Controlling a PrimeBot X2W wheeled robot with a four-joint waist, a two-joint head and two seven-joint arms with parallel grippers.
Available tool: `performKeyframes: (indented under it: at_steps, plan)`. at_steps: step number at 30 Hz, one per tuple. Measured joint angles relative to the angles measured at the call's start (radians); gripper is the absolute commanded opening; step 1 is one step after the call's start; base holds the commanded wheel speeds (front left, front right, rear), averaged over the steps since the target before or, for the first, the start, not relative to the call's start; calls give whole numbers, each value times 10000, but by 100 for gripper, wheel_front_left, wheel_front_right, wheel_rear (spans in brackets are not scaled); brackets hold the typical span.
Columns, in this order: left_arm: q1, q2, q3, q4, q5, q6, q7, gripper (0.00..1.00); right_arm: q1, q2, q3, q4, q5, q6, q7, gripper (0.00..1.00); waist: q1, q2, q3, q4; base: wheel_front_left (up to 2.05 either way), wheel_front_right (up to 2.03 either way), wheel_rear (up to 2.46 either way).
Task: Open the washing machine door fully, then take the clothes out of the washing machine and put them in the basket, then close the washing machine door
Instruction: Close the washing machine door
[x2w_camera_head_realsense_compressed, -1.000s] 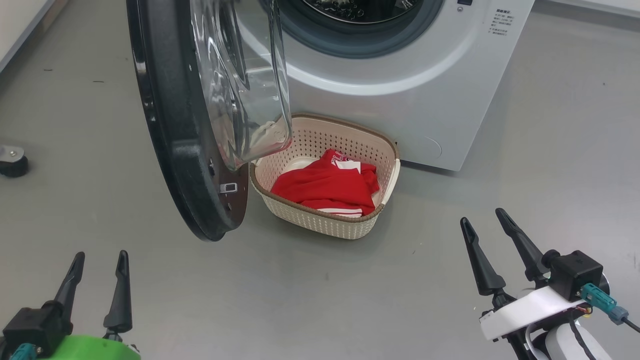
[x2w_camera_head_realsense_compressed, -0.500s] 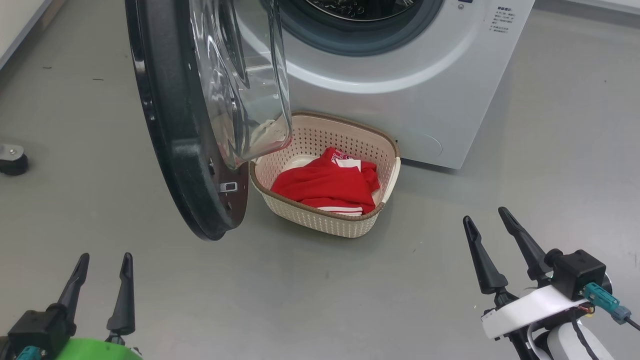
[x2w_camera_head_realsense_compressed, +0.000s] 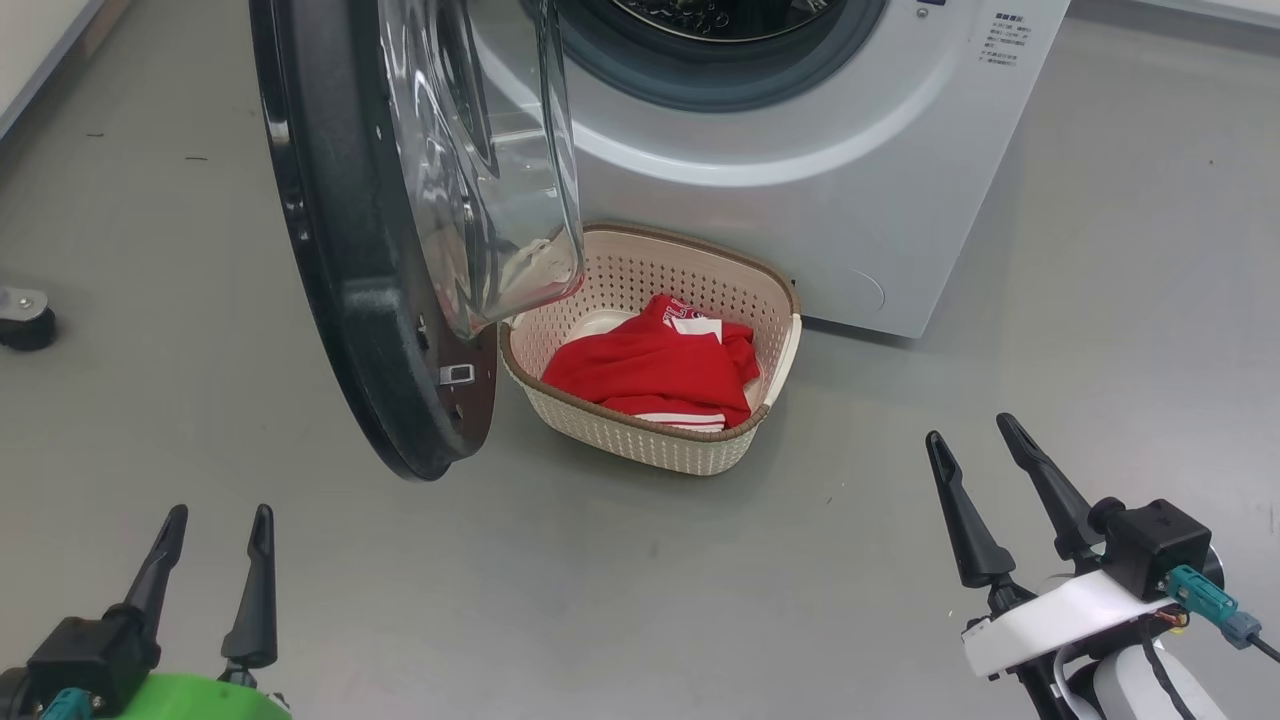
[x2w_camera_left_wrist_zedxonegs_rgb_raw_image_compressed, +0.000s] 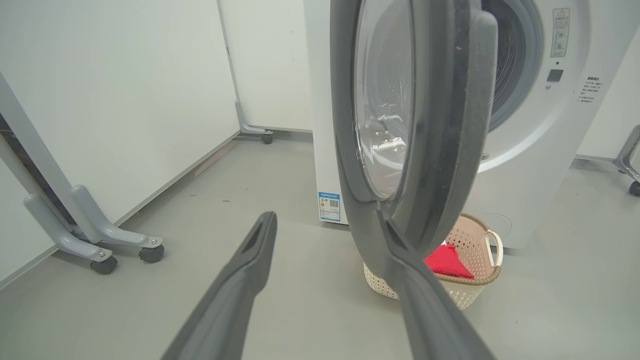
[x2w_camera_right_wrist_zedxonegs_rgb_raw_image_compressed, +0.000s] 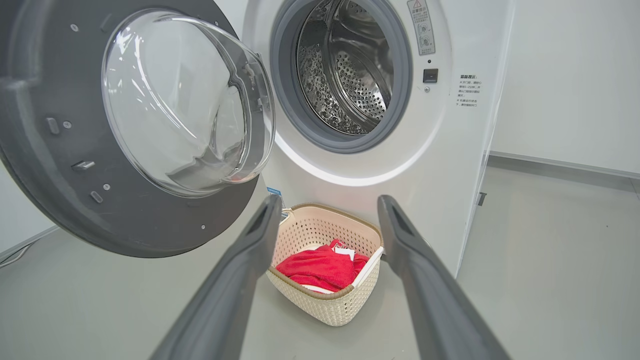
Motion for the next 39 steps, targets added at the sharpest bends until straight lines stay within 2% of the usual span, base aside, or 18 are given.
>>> performKeyframes:
  at_steps: [1,2,14,25,28,31,35,39]
  plan:
    - [-1,-2,-4,21,0,0,0,45,0,0,-2,0,0,0,0,100,0,0,-1,0,0,0,0]
    - [-2,-4,-8,36,0,0,-4,0,0,2,-2,0,0,0,0,100,0,0,-2,-1,0,0,0]
    - [-68,21,-52,92,79,-2,-44,0,3,27,-40,2,-27,8,0,100,0,0,-2,-5,0,0,0]
    - [-774,719,272,-265,15,-2,230,0,4,61,-65,2,-113,12,0,100,0,0,59,1,0,0,0]
    - [-1007,581,305,-305,-809,-2,635,0,4,75,-40,2,-115,12,0,100,0,0,76,-1,0,0,0]
    - [-1335,73,456,-357,-2297,-2,1243,0,4,77,25,2,-119,12,0,100,0,0,104,-11,0,0,0]
    - [-1596,-276,1275,-382,-3889,-2,2134,0,-2,86,165,0,-186,46,0,100,0,0,190,-86,0,0,0]
    - [-2030,-911,1833,-384,-5760,13,3124,0,-9,86,196,0,-201,92,0,100,0,0,274,-194,0,0,0]
